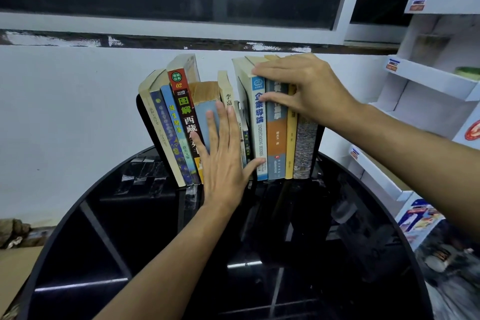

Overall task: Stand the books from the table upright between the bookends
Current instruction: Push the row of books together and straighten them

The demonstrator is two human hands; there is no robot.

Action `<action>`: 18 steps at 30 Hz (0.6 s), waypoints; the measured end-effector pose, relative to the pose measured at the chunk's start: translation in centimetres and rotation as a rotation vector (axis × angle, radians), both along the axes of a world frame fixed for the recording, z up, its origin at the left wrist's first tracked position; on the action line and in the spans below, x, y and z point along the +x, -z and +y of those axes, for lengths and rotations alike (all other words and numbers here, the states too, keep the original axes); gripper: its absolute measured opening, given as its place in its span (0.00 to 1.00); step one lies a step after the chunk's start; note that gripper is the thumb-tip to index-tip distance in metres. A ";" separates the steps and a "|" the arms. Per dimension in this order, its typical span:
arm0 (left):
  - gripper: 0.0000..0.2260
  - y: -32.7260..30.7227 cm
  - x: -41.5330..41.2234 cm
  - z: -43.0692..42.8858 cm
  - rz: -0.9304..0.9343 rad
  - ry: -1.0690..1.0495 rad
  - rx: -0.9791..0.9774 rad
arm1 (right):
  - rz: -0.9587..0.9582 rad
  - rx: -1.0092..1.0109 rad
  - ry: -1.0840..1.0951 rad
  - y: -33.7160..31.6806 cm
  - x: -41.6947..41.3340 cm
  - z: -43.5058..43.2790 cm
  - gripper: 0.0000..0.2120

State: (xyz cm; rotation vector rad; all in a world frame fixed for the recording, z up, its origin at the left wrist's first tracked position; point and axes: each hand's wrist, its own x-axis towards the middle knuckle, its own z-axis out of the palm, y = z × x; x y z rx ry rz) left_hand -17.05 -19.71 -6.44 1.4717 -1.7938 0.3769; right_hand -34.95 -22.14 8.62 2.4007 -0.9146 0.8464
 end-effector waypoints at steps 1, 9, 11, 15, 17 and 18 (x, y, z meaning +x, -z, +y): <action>0.55 0.0 0.0 0.0 0.000 -0.001 -0.001 | 0.001 -0.007 0.009 0.1 0.0 -0.1 0.24; 0.55 0.2 -0.1 -0.2 -0.019 -0.020 -0.018 | -0.003 -0.051 0.050 0.4 -0.1 -0.8 0.24; 0.55 0.2 -0.1 -0.3 -0.015 -0.020 -0.021 | -0.004 -0.060 0.055 0.5 -0.1 -0.9 0.24; 0.54 0.3 -0.2 -0.3 -0.010 -0.018 -0.025 | -0.001 -0.077 0.063 0.6 -0.1 -1.0 0.24; 0.54 0.3 -0.2 -0.3 -0.010 -0.024 -0.025 | -0.001 -0.081 0.068 0.7 -0.1 -1.0 0.24; 0.54 0.3 -0.2 -0.4 -0.010 -0.025 -0.024 | -0.002 -0.083 0.070 0.8 -0.1 -1.0 0.24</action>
